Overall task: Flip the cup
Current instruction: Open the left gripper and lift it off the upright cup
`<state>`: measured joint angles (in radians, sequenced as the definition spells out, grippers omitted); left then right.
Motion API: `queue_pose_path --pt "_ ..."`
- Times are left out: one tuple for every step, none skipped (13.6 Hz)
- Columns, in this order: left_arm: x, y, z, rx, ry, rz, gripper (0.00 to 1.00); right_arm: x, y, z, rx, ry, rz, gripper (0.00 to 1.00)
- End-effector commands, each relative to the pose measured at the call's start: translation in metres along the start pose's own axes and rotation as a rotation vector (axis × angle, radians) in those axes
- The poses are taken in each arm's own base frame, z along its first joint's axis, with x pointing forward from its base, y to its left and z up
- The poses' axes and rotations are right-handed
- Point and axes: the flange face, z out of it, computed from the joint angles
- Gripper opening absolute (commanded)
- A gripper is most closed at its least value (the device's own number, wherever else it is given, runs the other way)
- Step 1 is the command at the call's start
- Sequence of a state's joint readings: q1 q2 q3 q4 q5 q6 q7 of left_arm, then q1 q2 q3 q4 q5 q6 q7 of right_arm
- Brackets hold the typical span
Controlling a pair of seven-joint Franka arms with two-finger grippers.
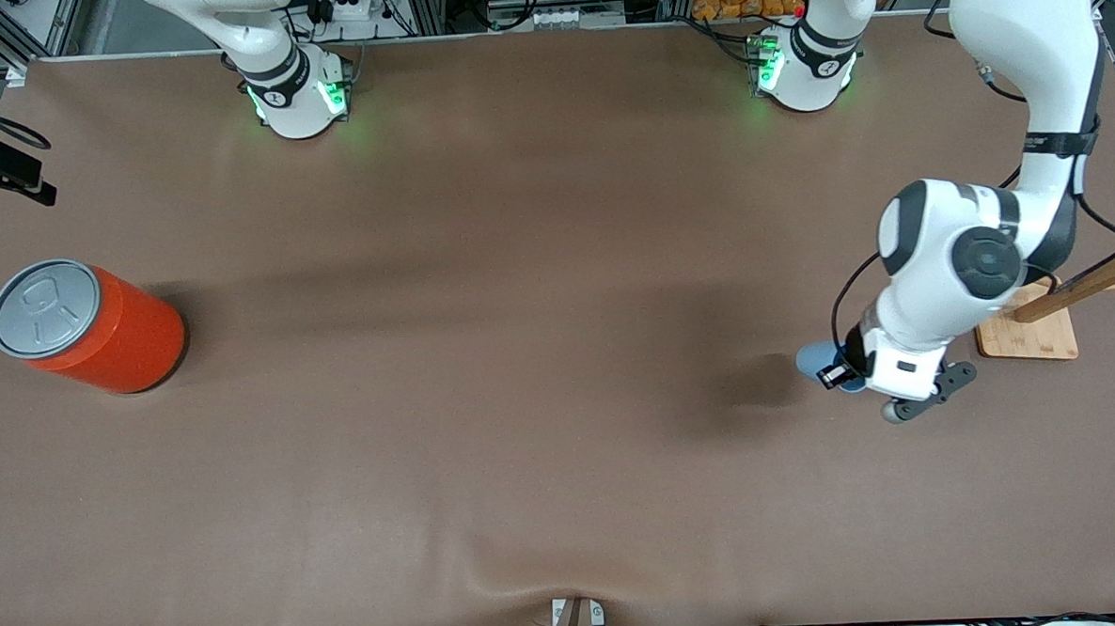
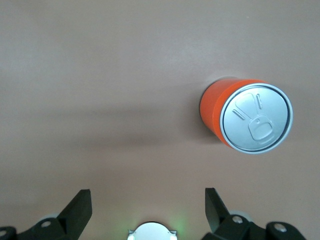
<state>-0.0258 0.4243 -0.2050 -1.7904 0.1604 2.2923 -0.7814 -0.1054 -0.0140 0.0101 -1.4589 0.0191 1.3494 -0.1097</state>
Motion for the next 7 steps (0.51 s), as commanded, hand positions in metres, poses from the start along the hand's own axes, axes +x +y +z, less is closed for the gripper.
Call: queue_pose_path --pt "-0.017 0.004 0.008 0.037 0.026 -0.018 0.0 0.011 0.003 0.007 0.023 0.013 -0.056 1.0" --pt "-0.021 0.002 0.014 0.047 0.031 -0.03 0.0 0.012 0.002 0.008 0.02 0.014 -0.055 1.0" --pt "-0.024 0.001 0.019 0.062 0.049 -0.044 0.0 0.012 0.003 0.007 0.014 0.021 -0.051 1.0" --pt "-0.028 0.001 0.026 0.079 0.074 -0.058 0.0 0.012 0.003 0.007 0.014 0.021 -0.024 1.0" --pt "-0.031 0.001 0.036 0.102 0.088 -0.089 0.0 0.013 0.004 0.006 0.015 0.022 0.033 1.0" --pt "-0.032 0.002 0.039 0.119 0.113 -0.103 0.0 0.013 0.003 0.006 0.015 0.022 0.083 1.0" --pt "-0.032 0.002 0.043 0.133 0.127 -0.109 0.0 0.013 0.0 0.007 0.015 0.021 0.11 1.0"
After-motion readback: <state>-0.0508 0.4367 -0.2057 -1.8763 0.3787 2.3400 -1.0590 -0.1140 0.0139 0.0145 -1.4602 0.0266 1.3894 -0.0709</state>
